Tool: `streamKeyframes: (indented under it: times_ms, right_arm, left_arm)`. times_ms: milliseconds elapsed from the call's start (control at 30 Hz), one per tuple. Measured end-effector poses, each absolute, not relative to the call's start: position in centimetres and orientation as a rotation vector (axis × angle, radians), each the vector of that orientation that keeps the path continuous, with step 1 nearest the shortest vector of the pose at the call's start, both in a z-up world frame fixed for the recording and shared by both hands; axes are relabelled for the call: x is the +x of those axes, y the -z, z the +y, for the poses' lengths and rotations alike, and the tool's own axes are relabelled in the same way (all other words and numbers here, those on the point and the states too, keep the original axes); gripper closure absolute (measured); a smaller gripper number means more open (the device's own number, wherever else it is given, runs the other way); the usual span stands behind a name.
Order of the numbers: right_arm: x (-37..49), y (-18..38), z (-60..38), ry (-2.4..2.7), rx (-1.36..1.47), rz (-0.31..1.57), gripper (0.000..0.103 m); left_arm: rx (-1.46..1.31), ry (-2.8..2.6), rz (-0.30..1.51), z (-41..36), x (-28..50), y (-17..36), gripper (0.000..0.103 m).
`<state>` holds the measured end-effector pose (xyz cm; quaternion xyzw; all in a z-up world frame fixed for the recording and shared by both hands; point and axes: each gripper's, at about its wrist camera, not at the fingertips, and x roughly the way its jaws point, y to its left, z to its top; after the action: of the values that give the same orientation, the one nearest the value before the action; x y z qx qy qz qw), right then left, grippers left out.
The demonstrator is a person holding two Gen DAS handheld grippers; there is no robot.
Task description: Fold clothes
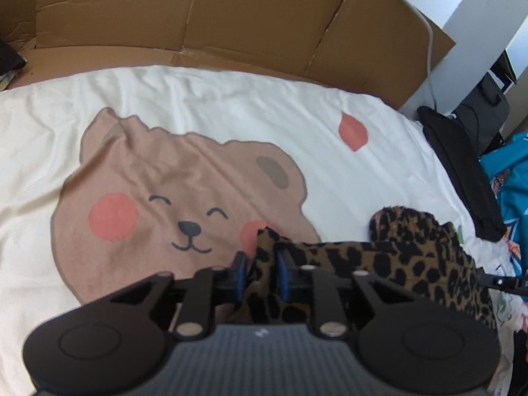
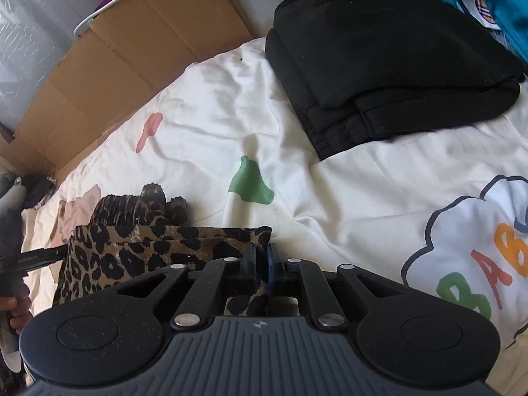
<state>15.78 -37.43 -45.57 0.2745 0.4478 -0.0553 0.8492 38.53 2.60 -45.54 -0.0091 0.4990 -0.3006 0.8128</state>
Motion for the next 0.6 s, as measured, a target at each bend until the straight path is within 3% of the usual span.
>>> streamKeyframes:
  times_ms: [167,233,333,467,600]
  right_arm:
    - [16.2,45.9,-36.6,0.104,0.534,0.954,0.08]
    - [16.5,46.0,-36.1,0.101,0.502,0.959,0.066]
    - [17.0,46.2,-35.2,0.098,0.442,0.969,0.065]
    - [17.5,46.3,-34.4,0.101,0.389,0.976,0.063]
    - [17.6,46.2,-33.8,0.103,0.337,0.982,0.061]
  left_arm:
    - [0.057,0.653,1.038,1.5,38.0,45.9,0.073]
    - [0.095,0.656,1.025,0.8,37.7,45.8,0.072]
    - [0.122,0.653,1.015,0.2,37.4,45.8,0.072]
    - [0.125,0.68,1.018,0.4,37.0,45.7,0.091]
    - [0.125,0.666,1.003,1.3,36.4,45.0,0.095]
